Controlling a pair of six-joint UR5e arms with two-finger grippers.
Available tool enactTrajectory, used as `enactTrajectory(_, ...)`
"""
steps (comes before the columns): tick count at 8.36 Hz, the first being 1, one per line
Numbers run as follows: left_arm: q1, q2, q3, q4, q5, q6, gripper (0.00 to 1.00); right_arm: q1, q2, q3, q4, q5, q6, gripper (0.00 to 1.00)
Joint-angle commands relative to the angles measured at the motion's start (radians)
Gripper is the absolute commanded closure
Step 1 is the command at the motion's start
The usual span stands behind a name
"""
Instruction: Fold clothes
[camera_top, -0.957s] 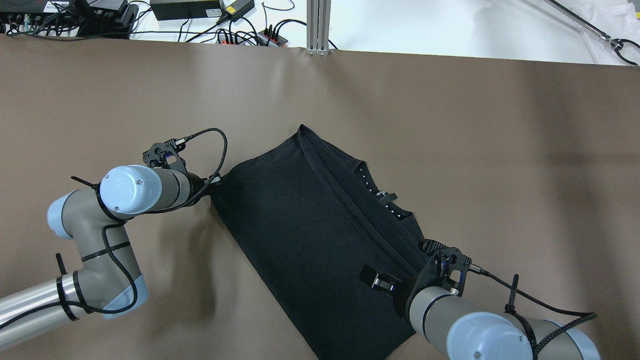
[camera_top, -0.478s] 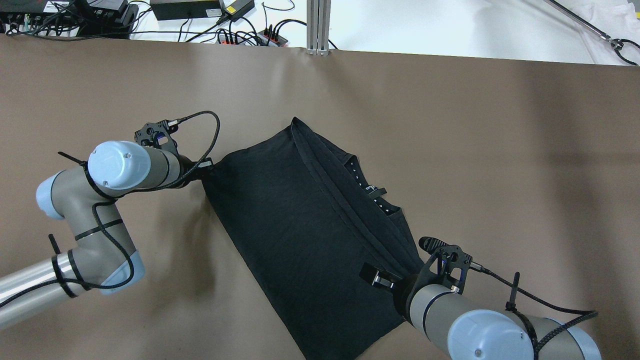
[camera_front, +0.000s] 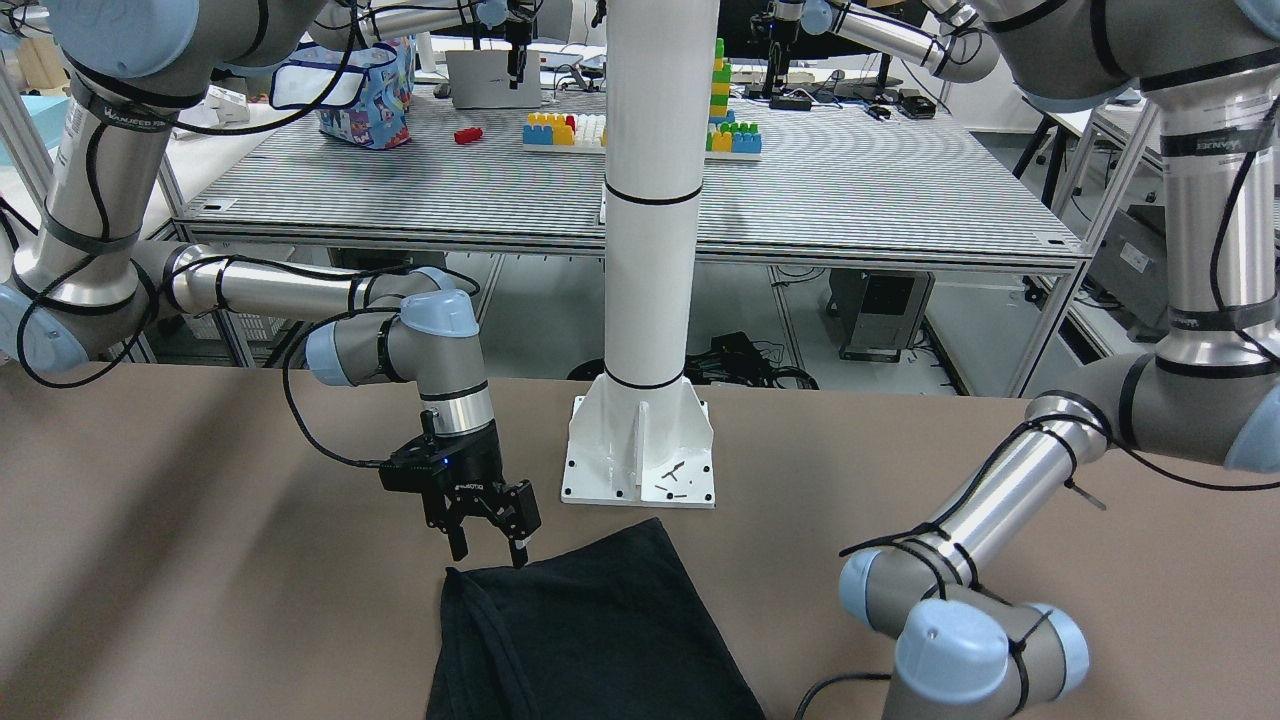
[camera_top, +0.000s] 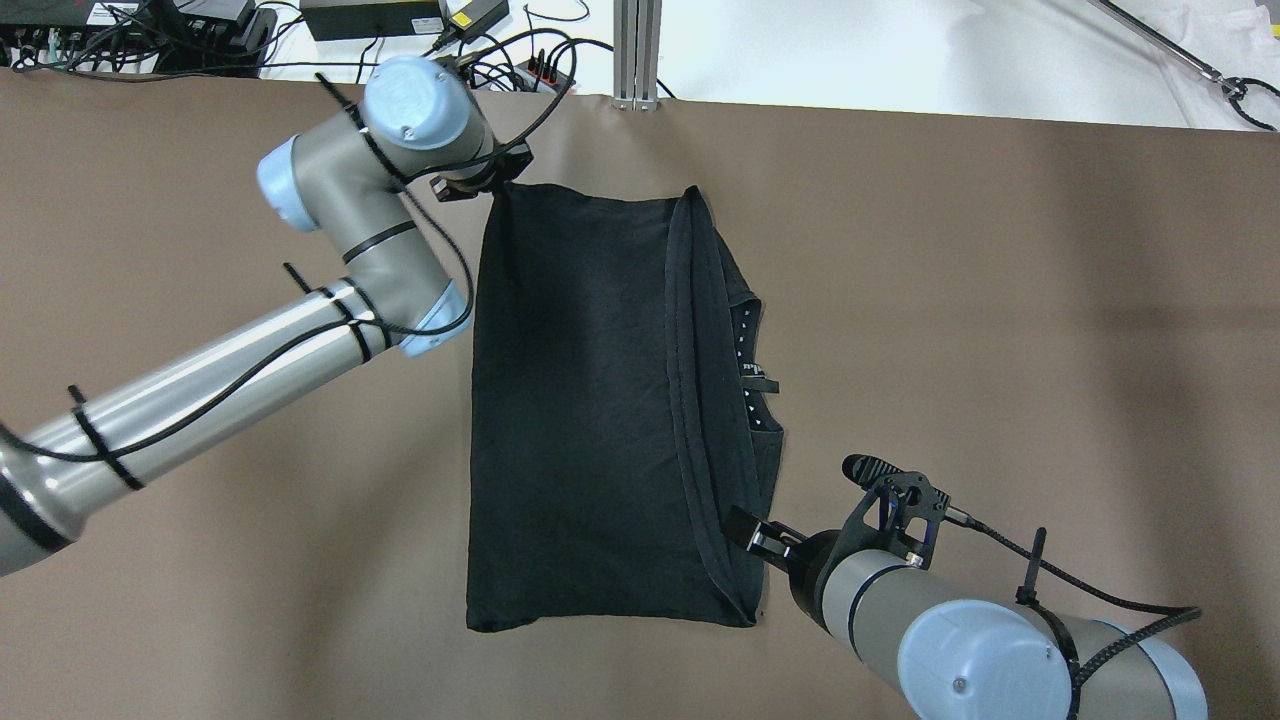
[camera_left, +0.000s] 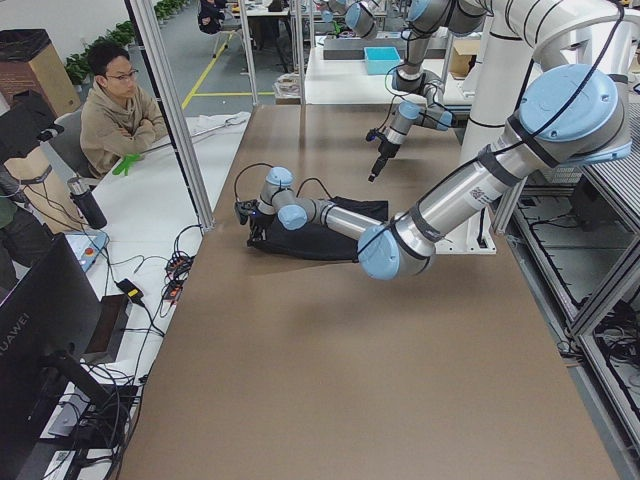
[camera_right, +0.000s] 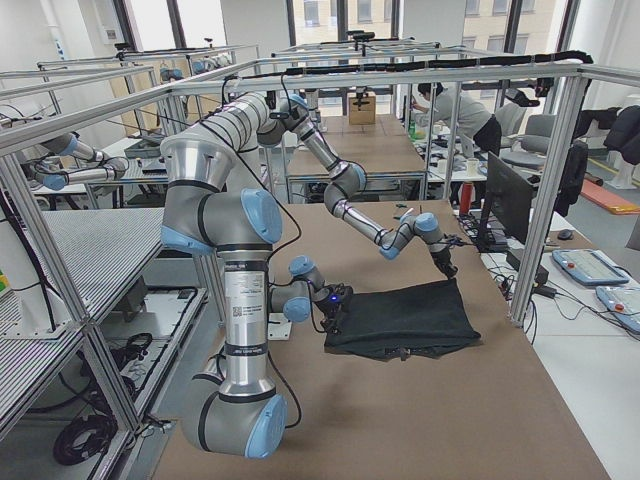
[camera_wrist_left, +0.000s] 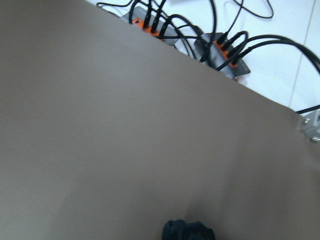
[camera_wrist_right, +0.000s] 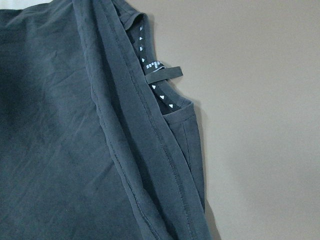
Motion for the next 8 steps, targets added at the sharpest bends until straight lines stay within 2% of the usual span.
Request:
enactTrajectory(1, -0.006, -0.142, 0.218, -0.064, 0.015, 0.001, 1.00, 0.001, 0.001, 0.004, 0.011, -0.003, 0.001, 0.05)
enactTrajectory(2, -0.006, -0.146, 0.218, -0.068, 0.017, 0.003, 0.79, -0.002, 0.002, 0.001, 0.013, -0.005, 0.001, 0.05)
enactTrajectory(3, -0.003, -0.141, 0.209, -0.083, 0.043, 0.001, 0.01, -0.005, 0.010, -0.005, 0.013, -0.003, 0.000, 0.05)
enactTrajectory(5, -0.003, -0.080, 0.122, -0.080, 0.037, 0.001, 0.00, -0.005, 0.091, -0.083, -0.001, -0.012, 0.000, 0.06)
enactTrajectory(6, -0.007, -0.043, 0.063, -0.078, 0.034, -0.002, 0.00, -0.005, 0.131, -0.128, 0.000, -0.014, 0.003, 0.42)
enactTrajectory(7, -0.009, -0.014, 0.026, -0.074, 0.031, -0.002, 0.00, -0.007, 0.134, -0.131, -0.006, -0.011, -0.016, 0.47)
enactTrajectory(8, -0.007, 0.043, -0.027, -0.074, 0.031, -0.002, 0.00, -0.011, 0.140, -0.136, -0.059, -0.008, -0.184, 0.54)
